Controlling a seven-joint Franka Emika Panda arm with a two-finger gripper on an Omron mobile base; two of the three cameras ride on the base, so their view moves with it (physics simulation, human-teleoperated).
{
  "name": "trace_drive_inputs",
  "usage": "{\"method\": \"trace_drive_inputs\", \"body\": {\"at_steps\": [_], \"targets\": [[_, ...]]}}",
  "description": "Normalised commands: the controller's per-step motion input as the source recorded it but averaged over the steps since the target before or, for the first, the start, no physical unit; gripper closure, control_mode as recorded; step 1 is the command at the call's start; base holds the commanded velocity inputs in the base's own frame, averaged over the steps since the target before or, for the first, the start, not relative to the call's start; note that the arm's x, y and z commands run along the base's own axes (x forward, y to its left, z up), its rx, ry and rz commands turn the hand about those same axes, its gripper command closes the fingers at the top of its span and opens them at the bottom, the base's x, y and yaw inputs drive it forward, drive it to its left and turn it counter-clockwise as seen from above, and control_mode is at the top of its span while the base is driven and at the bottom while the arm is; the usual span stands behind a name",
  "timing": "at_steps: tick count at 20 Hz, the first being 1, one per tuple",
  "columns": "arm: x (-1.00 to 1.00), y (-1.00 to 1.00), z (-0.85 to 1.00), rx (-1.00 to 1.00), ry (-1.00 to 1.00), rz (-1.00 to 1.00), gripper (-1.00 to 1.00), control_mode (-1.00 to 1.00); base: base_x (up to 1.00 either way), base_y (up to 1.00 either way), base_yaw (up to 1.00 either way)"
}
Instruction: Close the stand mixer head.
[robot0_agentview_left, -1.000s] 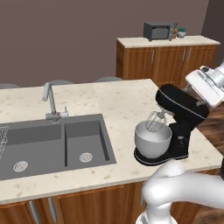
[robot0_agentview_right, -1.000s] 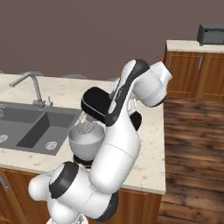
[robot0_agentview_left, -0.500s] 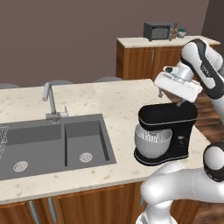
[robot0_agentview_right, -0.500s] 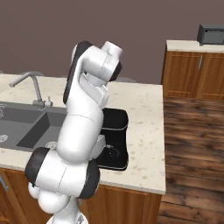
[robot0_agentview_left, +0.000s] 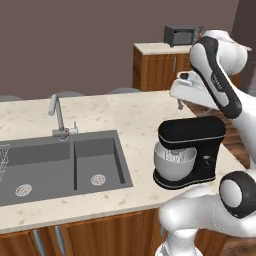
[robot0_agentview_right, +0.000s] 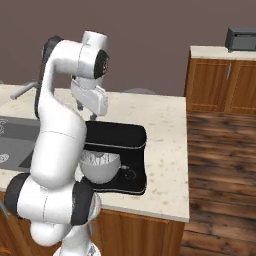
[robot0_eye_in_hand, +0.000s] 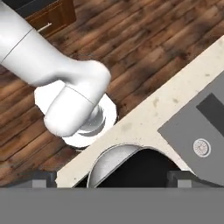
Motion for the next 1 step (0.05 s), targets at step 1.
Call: {"method": "trace_drive_inputs", "body": {"at_steps": [1], "targets": [[0.00, 0.00, 0.00, 0.00, 0.00, 0.00, -1.00, -1.00, 0.00, 0.00, 0.00]]}}
